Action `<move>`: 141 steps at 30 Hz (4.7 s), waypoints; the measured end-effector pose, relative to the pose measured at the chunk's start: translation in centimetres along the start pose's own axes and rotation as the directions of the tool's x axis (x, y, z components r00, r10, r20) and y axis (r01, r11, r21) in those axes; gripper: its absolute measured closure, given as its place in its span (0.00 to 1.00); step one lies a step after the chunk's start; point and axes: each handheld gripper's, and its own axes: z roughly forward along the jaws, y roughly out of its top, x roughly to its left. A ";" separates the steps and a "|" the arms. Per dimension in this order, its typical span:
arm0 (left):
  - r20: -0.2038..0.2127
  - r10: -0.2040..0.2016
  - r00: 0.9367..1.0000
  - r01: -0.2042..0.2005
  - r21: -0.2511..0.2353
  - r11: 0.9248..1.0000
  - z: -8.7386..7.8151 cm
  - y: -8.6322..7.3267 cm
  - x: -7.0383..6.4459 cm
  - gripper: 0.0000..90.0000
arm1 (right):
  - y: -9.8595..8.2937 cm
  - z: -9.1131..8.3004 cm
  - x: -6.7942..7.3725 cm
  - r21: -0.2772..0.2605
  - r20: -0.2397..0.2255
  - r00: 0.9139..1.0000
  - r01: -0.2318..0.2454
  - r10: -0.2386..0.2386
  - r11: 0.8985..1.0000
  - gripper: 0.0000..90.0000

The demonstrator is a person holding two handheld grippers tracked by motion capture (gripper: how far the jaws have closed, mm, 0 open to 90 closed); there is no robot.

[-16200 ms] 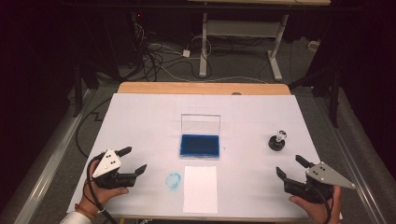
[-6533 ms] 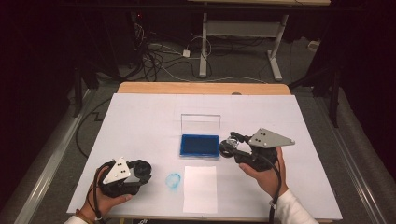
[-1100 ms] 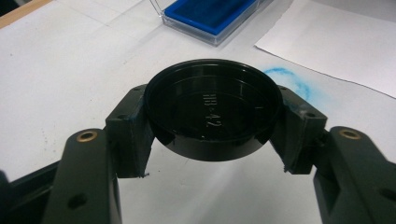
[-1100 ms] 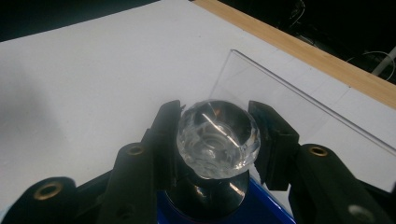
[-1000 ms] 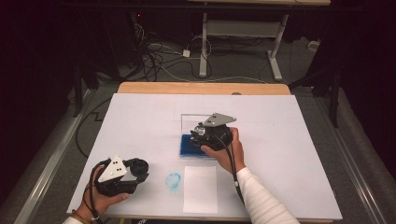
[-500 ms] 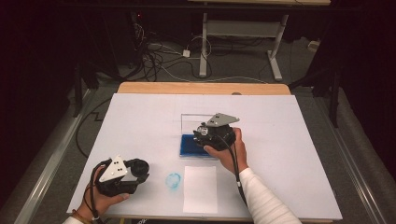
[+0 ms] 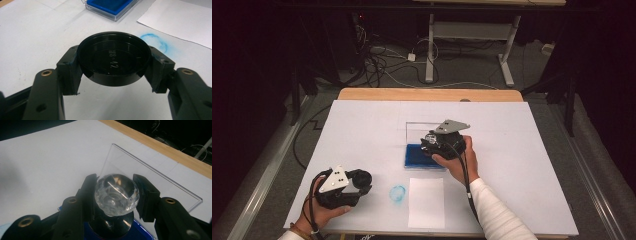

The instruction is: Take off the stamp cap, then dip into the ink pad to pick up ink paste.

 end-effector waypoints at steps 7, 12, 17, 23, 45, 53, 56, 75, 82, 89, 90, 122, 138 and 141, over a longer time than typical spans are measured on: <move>-0.002 -0.006 1.000 0.006 0.000 1.000 -0.1 -0.1 0.0 0.41 | 0.3 0.0 0.1 0.001 -0.001 1.000 0.006 -0.006 1.000 0.64; -0.003 -0.008 1.000 0.008 -0.001 1.000 -0.2 -0.2 0.1 0.41 | 0.4 0.8 0.3 0.003 -0.016 1.000 0.001 -0.001 1.000 0.64; -0.004 -0.007 1.000 0.007 0.000 1.000 -0.3 -0.3 0.1 0.41 | 0.2 1.8 0.8 0.022 -0.026 1.000 0.008 -0.007 1.000 0.64; 0.000 -0.034 0.999 0.034 -0.016 0.999 -0.2 -0.4 -0.1 0.41 | -0.1 3.0 1.5 0.038 -0.046 0.999 0.010 -0.009 0.999 0.64; 0.005 -0.005 1.000 0.005 0.015 1.000 -0.2 -0.4 0.0 0.41 | -1.2 4.6 2.2 0.078 -0.048 0.999 0.015 -0.011 0.997 0.64; 0.003 0.001 1.000 -0.001 0.018 1.000 -0.2 -0.5 -0.4 0.41 | -1.4 4.6 2.3 0.070 -0.033 0.999 0.017 -0.015 0.997 0.64; 0.001 0.004 1.000 -0.004 0.019 1.000 -0.1 -0.4 -0.3 0.41 | -1.4 4.6 2.3 0.071 -0.035 0.999 0.015 -0.013 0.997 0.64; 0.006 0.008 1.000 -0.008 0.020 1.000 -0.2 -0.3 -0.6 0.41 | -1.5 4.5 2.7 0.080 -0.010 0.999 0.035 -0.034 0.996 0.63; 0.009 0.011 1.000 -0.012 0.020 1.000 -0.1 -0.2 -0.6 0.41 | -1.5 4.6 2.7 0.081 -0.005 0.999 0.037 -0.036 0.996 0.63; 0.005 0.008 1.000 -0.008 0.015 1.000 -0.2 -0.3 -0.5 0.41 | -1.1 4.3 2.2 0.083 -0.042 0.999 0.025 -0.021 0.996 0.63; 0.002 0.005 1.000 -0.005 0.014 1.000 -0.3 -0.3 -0.4 0.41 | -1.0 4.0 2.1 0.074 -0.041 0.999 0.019 -0.016 0.997 0.63; -0.016 0.006 1.000 -0.006 0.019 1.000 -0.3 -0.1 -0.6 0.41 | 0.1 -6.9 3.2 -0.126 -0.139 0.986 0.072 -0.090 0.989 0.63; -0.012 0.015 1.000 -0.015 0.023 1.000 -0.2 0.0 -0.6 0.41 | -0.1 -8.0 4.6 -0.135 -0.172 0.976 0.114 -0.137 0.984 0.63; -0.011 0.015 1.000 -0.015 0.025 1.000 -0.2 0.0 -0.6 0.41 | -0.3 -8.1 4.8 -0.131 -0.180 0.974 0.115 -0.137 0.985 0.63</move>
